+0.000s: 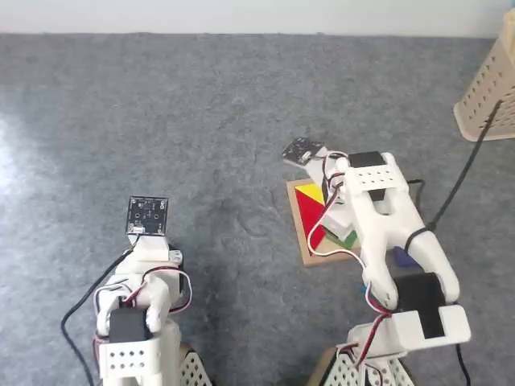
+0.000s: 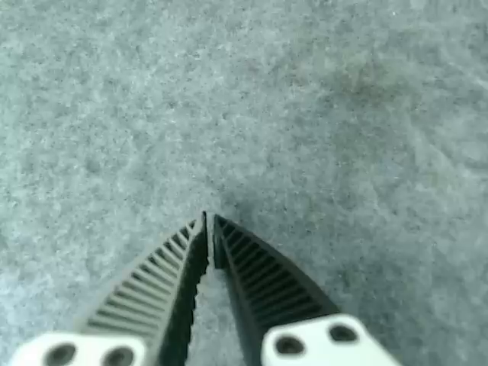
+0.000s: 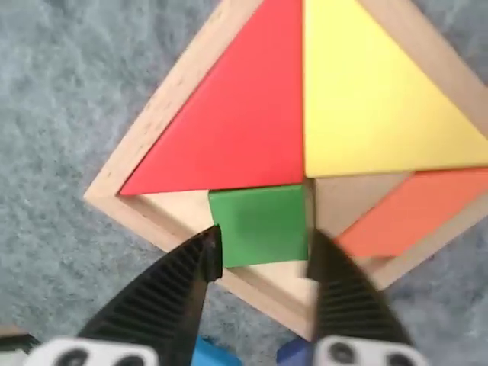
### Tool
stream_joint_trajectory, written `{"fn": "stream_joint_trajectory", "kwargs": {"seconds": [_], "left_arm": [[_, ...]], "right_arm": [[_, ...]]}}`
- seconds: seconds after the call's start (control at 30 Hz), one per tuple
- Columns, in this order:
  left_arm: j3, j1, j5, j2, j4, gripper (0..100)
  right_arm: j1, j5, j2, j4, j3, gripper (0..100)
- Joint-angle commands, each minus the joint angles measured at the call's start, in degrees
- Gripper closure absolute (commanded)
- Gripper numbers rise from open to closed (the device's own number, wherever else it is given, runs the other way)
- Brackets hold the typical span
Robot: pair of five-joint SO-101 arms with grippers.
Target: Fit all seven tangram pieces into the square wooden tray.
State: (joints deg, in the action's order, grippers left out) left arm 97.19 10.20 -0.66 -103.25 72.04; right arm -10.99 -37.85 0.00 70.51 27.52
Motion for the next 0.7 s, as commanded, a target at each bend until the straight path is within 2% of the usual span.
{"fn": "stream_joint_trajectory", "kwargs": {"seconds": [0.0, 0.13, 0.4, 0.53, 0.67], "left_arm": [[-0.66, 0.0, 0.35, -0.97, 0.26, 99], [-0.66, 0.0, 0.35, -0.97, 0.26, 99], [-0.66, 0.0, 0.35, -0.97, 0.26, 99], [-0.66, 0.0, 0.35, -0.97, 0.26, 99], [-0.66, 0.0, 0.35, -0.97, 0.26, 99]], "right_arm": [[6.37, 4.84, -7.43, 0.31, -3.08, 98.3], [15.25, 4.57, -13.23, 2.24, -2.81, 96.8], [28.18, -0.79, -14.02, 7.6, -0.53, 96.9], [31.16, -0.7, -13.49, 7.34, 3.87, 96.5], [31.16, 1.41, -14.02, 7.34, 6.42, 96.4]]}}
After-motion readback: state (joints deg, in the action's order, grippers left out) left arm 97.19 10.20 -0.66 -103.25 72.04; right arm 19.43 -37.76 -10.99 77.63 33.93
